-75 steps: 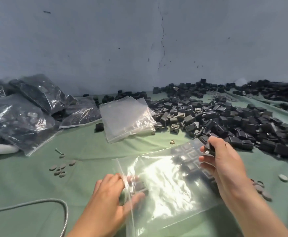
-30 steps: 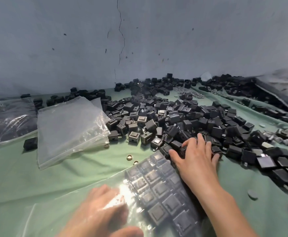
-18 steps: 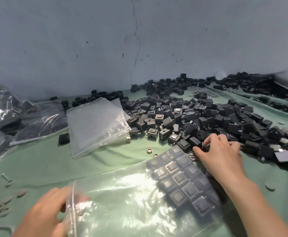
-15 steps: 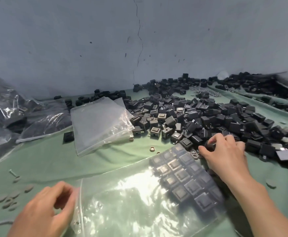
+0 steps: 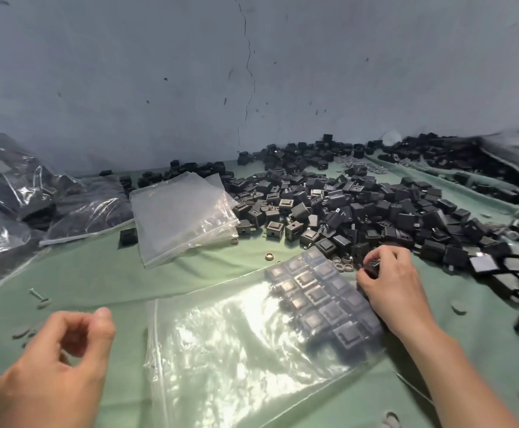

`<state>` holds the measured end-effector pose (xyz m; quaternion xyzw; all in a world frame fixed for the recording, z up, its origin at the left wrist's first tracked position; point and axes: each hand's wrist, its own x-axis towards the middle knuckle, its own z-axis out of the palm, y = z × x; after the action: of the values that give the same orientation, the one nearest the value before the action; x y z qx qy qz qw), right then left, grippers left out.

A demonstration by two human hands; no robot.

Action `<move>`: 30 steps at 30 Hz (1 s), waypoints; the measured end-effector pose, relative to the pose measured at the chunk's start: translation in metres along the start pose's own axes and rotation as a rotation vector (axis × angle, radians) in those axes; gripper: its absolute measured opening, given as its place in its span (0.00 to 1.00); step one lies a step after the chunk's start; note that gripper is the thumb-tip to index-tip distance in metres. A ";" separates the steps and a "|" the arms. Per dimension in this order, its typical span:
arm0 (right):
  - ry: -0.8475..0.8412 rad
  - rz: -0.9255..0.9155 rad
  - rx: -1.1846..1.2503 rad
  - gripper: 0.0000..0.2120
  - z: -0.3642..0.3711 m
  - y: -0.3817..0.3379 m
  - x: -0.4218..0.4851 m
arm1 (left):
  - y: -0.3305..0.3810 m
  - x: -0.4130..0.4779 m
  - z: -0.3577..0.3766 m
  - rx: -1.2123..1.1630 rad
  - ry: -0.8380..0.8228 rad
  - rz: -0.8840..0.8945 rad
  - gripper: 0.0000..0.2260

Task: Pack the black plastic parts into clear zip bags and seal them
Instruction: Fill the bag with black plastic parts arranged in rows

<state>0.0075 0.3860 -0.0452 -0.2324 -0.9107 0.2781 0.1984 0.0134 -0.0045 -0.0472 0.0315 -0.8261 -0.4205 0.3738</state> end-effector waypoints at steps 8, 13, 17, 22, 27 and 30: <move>-0.028 -0.066 -0.043 0.11 -0.004 0.004 0.017 | 0.013 0.010 0.000 -0.147 0.002 -0.164 0.18; -0.030 -0.118 -0.045 0.10 0.002 0.000 0.033 | 0.016 0.019 0.022 -0.114 -0.017 -0.157 0.28; -0.055 -0.091 -0.008 0.10 0.005 0.003 0.043 | 0.020 0.029 0.039 -0.113 -0.053 -0.165 0.32; -0.038 -0.029 0.228 0.09 -0.011 0.006 0.050 | 0.031 0.035 0.053 -0.169 -0.075 -0.080 0.29; -0.205 0.102 0.934 0.08 -0.049 -0.030 0.025 | 0.066 0.019 0.047 -0.216 -0.128 0.024 0.19; -0.532 0.024 1.222 0.11 -0.050 -0.069 -0.010 | 0.095 0.003 0.035 -0.449 -0.339 0.028 0.20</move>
<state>0.0183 0.3507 0.0328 -0.0119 -0.6046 0.7942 0.0598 0.0138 0.0793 0.0100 -0.1341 -0.7635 -0.5870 0.2335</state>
